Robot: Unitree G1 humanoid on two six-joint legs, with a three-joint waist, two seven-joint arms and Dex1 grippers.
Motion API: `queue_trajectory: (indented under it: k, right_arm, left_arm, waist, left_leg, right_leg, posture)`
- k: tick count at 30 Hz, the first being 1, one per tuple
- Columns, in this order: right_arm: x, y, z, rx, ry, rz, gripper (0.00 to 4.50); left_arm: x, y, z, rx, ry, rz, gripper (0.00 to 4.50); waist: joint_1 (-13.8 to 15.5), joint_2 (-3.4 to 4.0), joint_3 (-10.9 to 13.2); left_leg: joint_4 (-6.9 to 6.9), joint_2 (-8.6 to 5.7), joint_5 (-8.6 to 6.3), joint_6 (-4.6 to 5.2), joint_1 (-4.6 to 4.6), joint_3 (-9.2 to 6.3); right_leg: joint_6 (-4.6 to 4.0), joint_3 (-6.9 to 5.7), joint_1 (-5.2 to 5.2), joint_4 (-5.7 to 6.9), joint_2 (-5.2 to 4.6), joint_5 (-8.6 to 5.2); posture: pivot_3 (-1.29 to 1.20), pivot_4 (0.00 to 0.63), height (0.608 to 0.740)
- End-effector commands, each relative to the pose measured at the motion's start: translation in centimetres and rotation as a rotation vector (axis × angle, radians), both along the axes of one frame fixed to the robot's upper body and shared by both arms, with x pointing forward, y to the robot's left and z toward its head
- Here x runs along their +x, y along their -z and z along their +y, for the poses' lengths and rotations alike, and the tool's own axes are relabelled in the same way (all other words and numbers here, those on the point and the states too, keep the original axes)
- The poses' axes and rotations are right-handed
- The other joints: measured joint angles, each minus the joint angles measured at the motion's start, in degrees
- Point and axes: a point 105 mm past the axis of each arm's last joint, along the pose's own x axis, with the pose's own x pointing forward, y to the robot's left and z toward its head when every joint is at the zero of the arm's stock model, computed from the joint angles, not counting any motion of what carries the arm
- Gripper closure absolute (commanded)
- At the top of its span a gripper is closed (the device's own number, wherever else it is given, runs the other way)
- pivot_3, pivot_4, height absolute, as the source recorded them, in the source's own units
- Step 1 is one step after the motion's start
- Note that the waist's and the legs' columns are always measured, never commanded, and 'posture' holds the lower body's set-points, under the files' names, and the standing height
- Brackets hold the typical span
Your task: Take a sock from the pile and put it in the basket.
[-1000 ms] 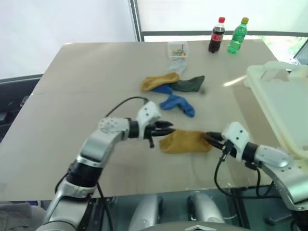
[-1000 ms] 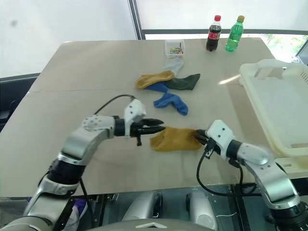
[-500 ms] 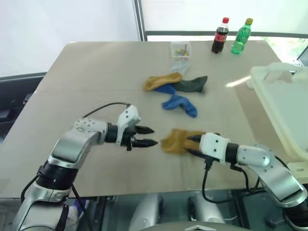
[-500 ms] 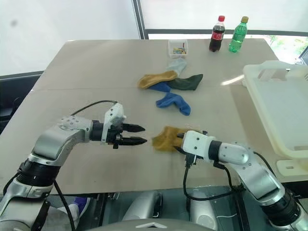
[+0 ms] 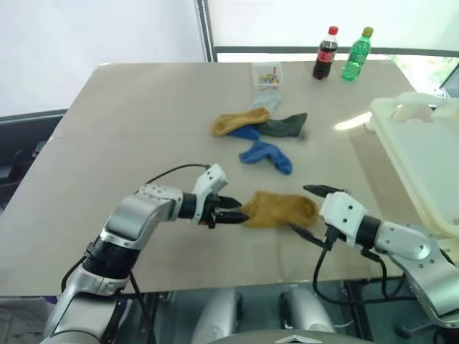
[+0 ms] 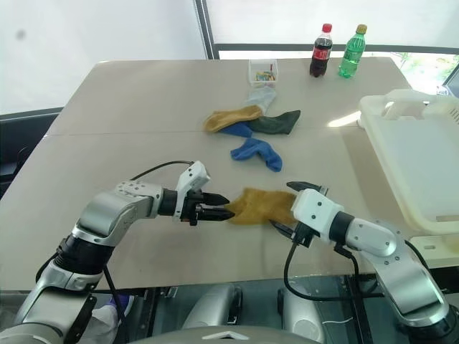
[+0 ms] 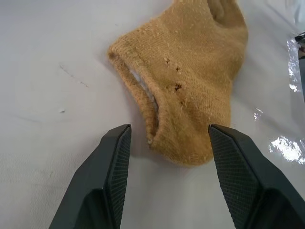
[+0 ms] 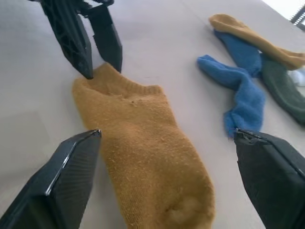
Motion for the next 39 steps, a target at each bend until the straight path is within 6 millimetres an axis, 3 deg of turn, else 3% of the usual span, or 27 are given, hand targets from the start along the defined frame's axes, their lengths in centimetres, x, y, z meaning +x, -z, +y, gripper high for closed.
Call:
queue_trajectory:
  k: [1, 12, 16, 17, 18, 20, 23, 25, 27, 29, 32, 39]
  right_arm:
    - [-0.4, -1.1, -0.2, 0.018, 0.015, -0.048, 0.17]
    - [-0.7, -0.8, -0.1, 0.006, 0.019, -0.058, 0.17]
    - [-0.6, -0.8, -0.1, 0.002, 0.020, -0.063, 0.10]
    - [-0.5, -0.9, -0.2, 0.003, 0.026, -0.065, 0.10]
    - [-0.5, -0.9, -0.3, 0.003, 0.030, -0.066, 0.10]
    - [-0.4, -0.9, -0.4, 0.000, 0.037, -0.068, 0.10]
    - [-0.4, -0.9, -0.5, 0.001, 0.046, -0.069, 0.10]
    - [-0.4, -0.9, -0.7, 0.004, 0.057, -0.070, 0.10]
    - [-0.3, -1.0, -0.9, 0.011, 0.074, -0.075, 0.10]
    - [-0.3, -1.1, -1.0, 0.016, 0.083, -0.078, 0.10]
    - [0.1, -2.0, -1.8, 0.057, 0.137, -0.098, 0.10]
    - [0.1, -2.6, -3.2, 0.089, 0.186, -0.106, 0.10]
  left_arm:
    - [0.1, 0.6, 1.2, 0.064, -0.031, 0.018, 1.78]
    - [-0.9, 2.2, -0.7, 0.072, 0.035, 0.130, 1.78]
    - [-1.2, 2.5, -1.6, 0.056, 0.067, 0.150, 2.68]
    - [-1.4, 2.7, -1.9, 0.057, 0.080, 0.149, 3.19]
    - [-1.4, 2.8, -2.1, 0.059, 0.087, 0.147, 3.42]
    - [-1.5, 2.7, -2.5, 0.051, 0.096, 0.151, 4.45]
    - [-1.5, 2.5, -2.7, 0.026, 0.094, 0.172, 4.45]
    - [-1.3, 1.5, -2.9, -0.053, 0.073, 0.221, 4.45]
    - [-0.3, -1.7, -2.9, -0.270, 0.008, 0.317, 4.45]
    - [0.1, -3.2, -2.8, -0.371, -0.015, 0.365, 4.45]
    - [0.8, -7.4, -0.2, -0.529, -0.038, 0.405, 4.45]
    - [-1.9, -13.1, 3.2, -0.568, 0.091, 0.360, 4.45]
  waist:
    - [-0.06, 0.00, 0.00]
    - [0.22, 0.04, -0.07]
    - [0.28, 0.03, -0.08]
    - [0.28, 0.04, -0.08]
    - [0.27, 0.03, -0.08]
    - [0.27, 0.03, -0.08]
    - [0.28, 0.03, -0.08]
    - [0.31, 0.03, -0.08]
    - [0.27, 0.01, -0.06]
    - [0.13, -0.07, -0.01]
    - [-0.24, -0.11, 0.02]
    - [-0.03, -0.10, 0.02]
  left_leg:
    - [0.00, 0.00, 0.00, 0.00, 0.01, 0.01]
    - [0.00, -0.03, 0.00, 0.00, 0.09, 0.01]
    - [0.00, -0.04, 0.00, 0.01, 0.16, 0.00]
    - [0.00, -0.04, 0.00, 0.01, 0.16, 0.00]
    - [0.00, -0.05, 0.00, 0.01, 0.15, 0.00]
    - [0.00, -0.05, 0.00, 0.00, 0.15, 0.00]
    - [0.00, -0.05, 0.00, 0.00, 0.14, 0.01]
    - [0.00, -0.05, 0.00, 0.01, 0.14, 0.00]
    - [0.01, -0.05, 0.00, 0.01, 0.13, 0.00]
    - [0.06, -0.04, 0.00, 0.01, 0.05, -0.06]
    - [0.13, 0.00, 0.01, 0.00, -0.04, -0.09]
    - [0.08, 0.01, 0.15, -0.26, -0.02, 0.03]
  right_leg:
    - [0.00, 0.02, 0.00, 0.00, 0.00, 0.00]
    - [0.00, 0.00, 0.11, -0.02, -0.02, 0.00]
    - [0.00, -0.02, 0.18, -0.05, -0.04, 0.00]
    - [0.00, -0.02, 0.18, -0.06, -0.04, 0.00]
    - [0.00, -0.02, 0.18, -0.06, -0.04, 0.00]
    - [0.00, -0.01, 0.18, -0.09, -0.04, 0.00]
    - [0.00, -0.01, 0.18, -0.10, -0.04, -0.01]
    - [0.00, -0.01, 0.18, -0.09, -0.05, -0.01]
    - [0.00, -0.02, 0.18, -0.08, -0.04, -0.01]
    - [0.01, -0.09, 0.13, -0.04, 0.00, -0.01]
    - [0.01, -0.16, 0.01, 0.09, 0.06, -0.01]
    - [0.00, 0.01, -0.01, 0.01, 0.03, -0.01]
  posture:
    - [0.00, 0.150, 0.740]
    - [0.00, 0.150, 0.740]
    - [0.00, 0.150, 0.740]
    - [0.00, 0.150, 0.740]
    - [0.00, 0.150, 0.740]
    - [0.00, 0.150, 0.740]
    - [0.00, 0.150, 0.740]
    - [0.00, 0.150, 0.740]
    - [0.00, 0.150, 0.740]
    - [0.00, 0.150, 0.740]
    - [0.00, 0.150, 0.740]
    - [0.00, 0.150, 0.740]
